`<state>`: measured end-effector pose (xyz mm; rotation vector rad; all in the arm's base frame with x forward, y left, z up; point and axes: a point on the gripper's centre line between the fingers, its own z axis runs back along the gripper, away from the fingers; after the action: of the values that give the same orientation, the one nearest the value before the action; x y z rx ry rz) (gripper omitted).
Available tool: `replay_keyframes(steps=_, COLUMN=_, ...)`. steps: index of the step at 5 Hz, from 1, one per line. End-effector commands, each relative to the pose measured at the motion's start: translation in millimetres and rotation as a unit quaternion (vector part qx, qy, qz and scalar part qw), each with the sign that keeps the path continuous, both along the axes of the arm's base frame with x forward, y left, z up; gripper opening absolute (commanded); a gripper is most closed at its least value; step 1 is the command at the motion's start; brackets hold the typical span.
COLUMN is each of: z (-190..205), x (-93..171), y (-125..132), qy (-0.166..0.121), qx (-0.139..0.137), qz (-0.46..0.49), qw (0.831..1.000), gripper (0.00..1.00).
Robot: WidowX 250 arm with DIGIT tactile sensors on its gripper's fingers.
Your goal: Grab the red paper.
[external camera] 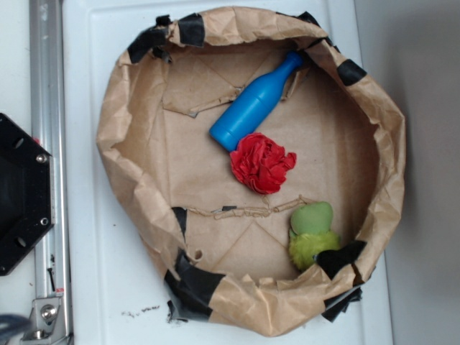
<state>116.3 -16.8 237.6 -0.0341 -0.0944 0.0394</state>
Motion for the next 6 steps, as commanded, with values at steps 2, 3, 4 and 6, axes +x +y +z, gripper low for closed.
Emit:
replay_keyframes(steps=2, z=-46.8, x=50.0, y=27.4, qy=0.015, qx=0.034, qz=-0.089, qw=0.995, gripper=1.00)
replay_keyframes(steps=3, z=-69.8, x=101.3, y=37.2, qy=-0.001, qx=0.039, qz=-0.114, qw=0.993, gripper=1.00)
replay_keyframes(steps=4, z=-100.5, x=133.8, y=44.0, qy=-0.006, qx=0.040, qz=-0.153, qw=0.987, gripper=1.00)
replay_keyframes(steps=6, z=-163.9, x=148.0, y=2.7, qy=-0.050, qx=0.028, qz=-0.288, qw=0.956, gripper=1.00)
